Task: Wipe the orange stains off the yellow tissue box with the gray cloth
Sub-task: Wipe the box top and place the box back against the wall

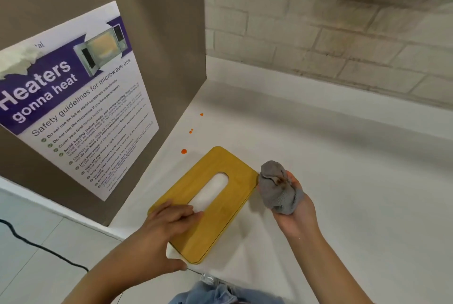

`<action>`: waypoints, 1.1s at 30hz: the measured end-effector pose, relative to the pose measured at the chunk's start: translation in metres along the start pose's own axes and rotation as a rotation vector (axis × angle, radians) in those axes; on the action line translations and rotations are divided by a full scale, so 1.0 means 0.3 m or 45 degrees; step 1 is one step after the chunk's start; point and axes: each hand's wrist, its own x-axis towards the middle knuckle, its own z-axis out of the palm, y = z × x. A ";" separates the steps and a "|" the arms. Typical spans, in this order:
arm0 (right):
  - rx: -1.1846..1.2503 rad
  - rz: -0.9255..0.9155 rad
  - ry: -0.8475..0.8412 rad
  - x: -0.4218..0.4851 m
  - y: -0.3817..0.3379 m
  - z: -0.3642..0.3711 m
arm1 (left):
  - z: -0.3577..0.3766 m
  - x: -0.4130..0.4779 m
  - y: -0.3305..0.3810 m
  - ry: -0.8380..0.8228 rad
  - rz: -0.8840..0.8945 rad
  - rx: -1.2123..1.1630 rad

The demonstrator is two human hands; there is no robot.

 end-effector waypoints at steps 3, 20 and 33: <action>0.220 0.042 -0.145 -0.008 -0.011 -0.038 | -0.038 0.009 0.020 -0.048 -0.151 -0.224; -0.545 -0.451 0.164 -0.153 -0.027 -0.187 | 0.021 0.405 0.230 0.105 0.065 -0.533; -1.013 -0.921 0.840 -0.469 -0.399 -0.767 | 0.456 0.588 0.776 -0.283 0.232 -0.553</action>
